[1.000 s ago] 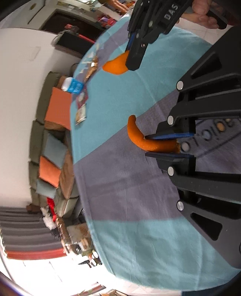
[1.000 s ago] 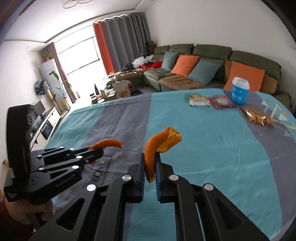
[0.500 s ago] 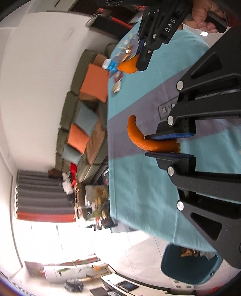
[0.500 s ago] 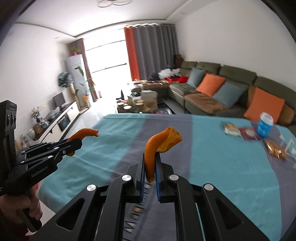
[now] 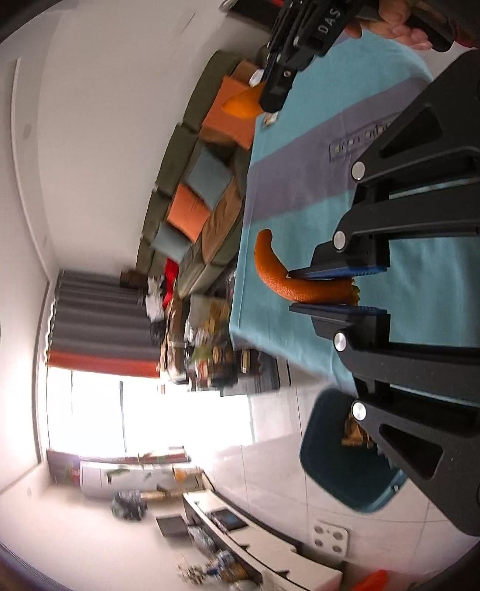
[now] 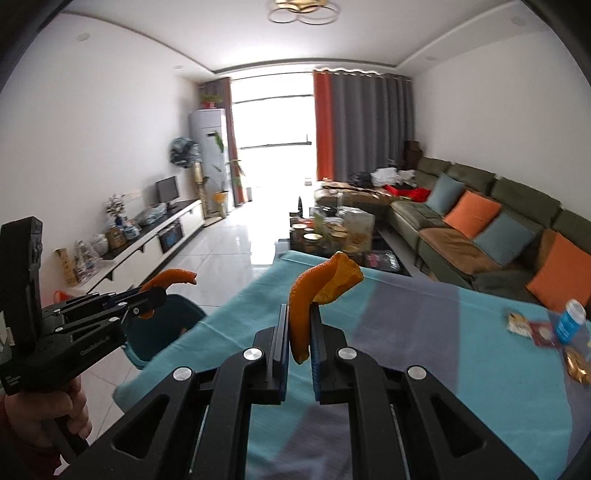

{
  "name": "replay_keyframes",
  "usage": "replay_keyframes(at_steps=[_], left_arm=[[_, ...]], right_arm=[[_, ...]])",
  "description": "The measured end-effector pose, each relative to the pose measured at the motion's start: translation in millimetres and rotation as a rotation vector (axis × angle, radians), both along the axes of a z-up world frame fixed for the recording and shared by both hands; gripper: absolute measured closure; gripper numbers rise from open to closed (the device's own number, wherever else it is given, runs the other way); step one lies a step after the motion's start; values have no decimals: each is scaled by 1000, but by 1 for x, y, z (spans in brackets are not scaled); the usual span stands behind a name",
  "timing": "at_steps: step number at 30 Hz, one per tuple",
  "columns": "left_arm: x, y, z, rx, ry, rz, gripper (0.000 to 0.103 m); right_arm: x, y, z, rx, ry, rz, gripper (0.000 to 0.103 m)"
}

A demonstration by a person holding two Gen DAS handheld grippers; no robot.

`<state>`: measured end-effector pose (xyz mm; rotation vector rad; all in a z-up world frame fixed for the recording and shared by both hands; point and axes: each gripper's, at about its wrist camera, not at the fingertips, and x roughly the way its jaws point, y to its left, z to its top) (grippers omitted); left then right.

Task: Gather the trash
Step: 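Carry both orange peels to the teal bin and open both tools over it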

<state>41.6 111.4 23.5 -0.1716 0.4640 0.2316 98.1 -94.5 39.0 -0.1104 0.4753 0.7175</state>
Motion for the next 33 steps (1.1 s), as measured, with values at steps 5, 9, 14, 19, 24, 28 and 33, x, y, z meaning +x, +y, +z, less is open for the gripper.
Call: replay_keyframes(at_steps=[5,9,14,19,24,28,33], left_arm=[[-27,35,6,8,-22,93,90],[-48,64,8,9,-29,165,90],[-77,97,9,5,-35,234,90],[-101,126,4,-11,-27,290,90],[-108,150,-7,-34,-4,321,90],[-98,164,-21,-59,27,333,90],[-74,175,-50,-96,90,333,90]], right_arm=[[-7,37,7,-2,-18,87,94],[-13,68,13,-2,-32,158,94],[-16,108,16,-13,-23,237,94],[-17,146,13,-47,-13,299,94],[-14,185,4,-86,19,351,94],[-7,217,-9,-130,58,394,94],[3,248,-27,-179,114,429,94]])
